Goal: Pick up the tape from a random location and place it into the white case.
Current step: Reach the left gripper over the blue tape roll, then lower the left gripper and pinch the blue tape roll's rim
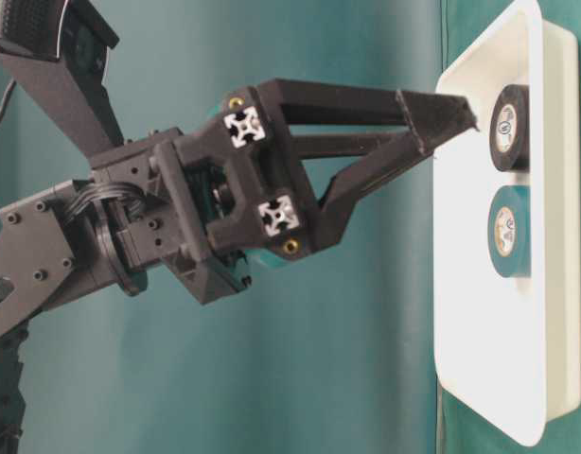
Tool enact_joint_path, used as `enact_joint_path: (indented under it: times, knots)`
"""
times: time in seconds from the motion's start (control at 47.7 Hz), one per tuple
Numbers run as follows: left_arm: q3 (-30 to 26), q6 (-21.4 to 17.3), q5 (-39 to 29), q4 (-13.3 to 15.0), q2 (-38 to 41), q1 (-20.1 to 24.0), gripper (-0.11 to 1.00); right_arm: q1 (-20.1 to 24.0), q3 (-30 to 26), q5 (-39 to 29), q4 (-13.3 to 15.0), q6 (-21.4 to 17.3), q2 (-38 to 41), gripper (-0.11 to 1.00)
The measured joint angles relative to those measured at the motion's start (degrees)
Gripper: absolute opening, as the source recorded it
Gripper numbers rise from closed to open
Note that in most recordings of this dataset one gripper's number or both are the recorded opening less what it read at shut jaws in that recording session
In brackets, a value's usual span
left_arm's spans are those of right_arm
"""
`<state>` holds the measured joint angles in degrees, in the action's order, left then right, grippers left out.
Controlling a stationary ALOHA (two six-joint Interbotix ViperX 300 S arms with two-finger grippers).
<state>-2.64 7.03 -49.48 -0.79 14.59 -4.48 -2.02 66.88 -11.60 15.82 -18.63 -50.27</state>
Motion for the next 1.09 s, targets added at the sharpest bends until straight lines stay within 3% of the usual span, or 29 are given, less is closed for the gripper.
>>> enact_joint_path:
  times: [0.419,0.776,1.09]
  knots:
    - [0.97,0.00,1.14,0.00,0.09,0.00,0.99,-0.09,-0.26,-0.26,0.00,0.00,0.09,0.89]
    - [6.33,0.09,9.40,-0.09,0.44,0.79,0.99,-0.09,-0.26,-0.26,0.00,0.00,0.44,0.89]
    - [7.03,0.00,12.39,-0.09,6.15,0.79,0.99,0.00,-0.35,-0.18,0.18,0.00,1.23,0.89]
